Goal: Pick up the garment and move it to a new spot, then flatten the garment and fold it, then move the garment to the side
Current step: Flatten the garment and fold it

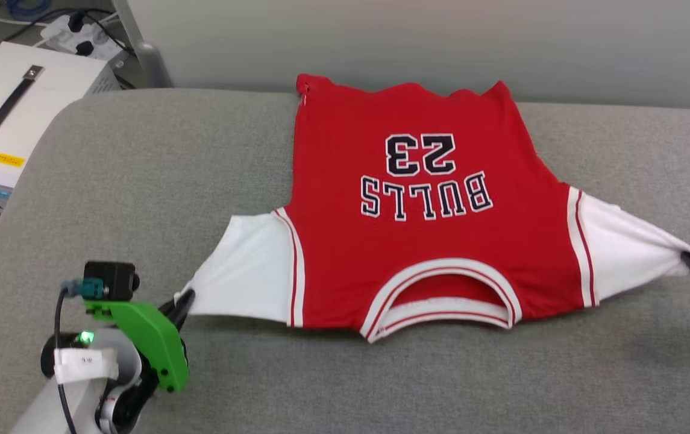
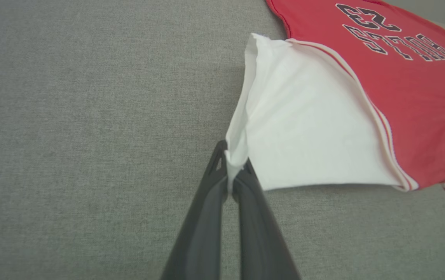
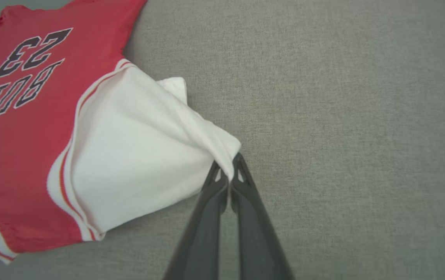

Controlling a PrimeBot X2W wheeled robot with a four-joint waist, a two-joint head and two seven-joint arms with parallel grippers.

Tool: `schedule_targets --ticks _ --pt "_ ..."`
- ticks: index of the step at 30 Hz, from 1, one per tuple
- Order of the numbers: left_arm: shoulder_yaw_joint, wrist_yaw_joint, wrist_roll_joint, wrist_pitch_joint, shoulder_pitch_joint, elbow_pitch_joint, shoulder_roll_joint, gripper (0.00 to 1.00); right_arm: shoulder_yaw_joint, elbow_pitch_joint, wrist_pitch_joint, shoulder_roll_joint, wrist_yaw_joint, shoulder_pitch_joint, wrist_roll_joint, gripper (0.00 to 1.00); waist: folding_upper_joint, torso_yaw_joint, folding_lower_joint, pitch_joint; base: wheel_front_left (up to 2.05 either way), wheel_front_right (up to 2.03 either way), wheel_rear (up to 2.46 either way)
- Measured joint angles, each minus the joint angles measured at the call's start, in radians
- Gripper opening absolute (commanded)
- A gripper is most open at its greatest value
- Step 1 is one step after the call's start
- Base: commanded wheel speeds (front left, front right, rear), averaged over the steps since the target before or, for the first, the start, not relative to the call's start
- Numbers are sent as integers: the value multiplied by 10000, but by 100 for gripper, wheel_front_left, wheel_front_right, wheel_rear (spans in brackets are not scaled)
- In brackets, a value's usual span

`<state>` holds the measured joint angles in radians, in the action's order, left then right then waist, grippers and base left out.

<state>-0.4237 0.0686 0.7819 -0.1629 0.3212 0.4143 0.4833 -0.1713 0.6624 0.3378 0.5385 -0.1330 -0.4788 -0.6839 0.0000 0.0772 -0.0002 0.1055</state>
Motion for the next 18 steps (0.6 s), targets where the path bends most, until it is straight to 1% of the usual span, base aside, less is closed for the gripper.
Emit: schedule_targets --ticks 4,5,8,11,12,15,18 --pt "104 -374 247 -213 -1134 -934 286 0 612 -702 830 19 0 1194 -441 0 0 -23 0 -431 0 0 0" --pt "203 -656 395 -372 -1685 -1586 485 0 1089 -1292 1482 4 0 2049 -696 0 1 -27 0 -668 0 0 0" --pt "232 -848 679 -715 -2237 -2205 669 0 1659 -1939 2029 -58 2 2850 -780 0 0 -27 0 -834 0 0 0" --pt "163 -1009 940 -1313 -2835 -2748 857 0 2295 -2608 2617 -259 4 3719 -771 0 0 -7 0 -918 0 0 0" --pt "159 -1269 940 -1488 -3239 -3273 1053 0 2836 -3469 3175 -619 4 4652 -713 0 0 30 1 -883 0 0 0" --pt "44 -1484 1041 -1912 -3568 -3754 1164 0 3446 -4280 3743 -1045 4 5349 -458 0 0 33 0 -845 0 0 0" --pt "-142 -1745 1039 -2178 -3775 -4167 1243 0 3804 -4966 4178 -1379 6 5815 -167 0 0 50 0 -801 0 0 0"
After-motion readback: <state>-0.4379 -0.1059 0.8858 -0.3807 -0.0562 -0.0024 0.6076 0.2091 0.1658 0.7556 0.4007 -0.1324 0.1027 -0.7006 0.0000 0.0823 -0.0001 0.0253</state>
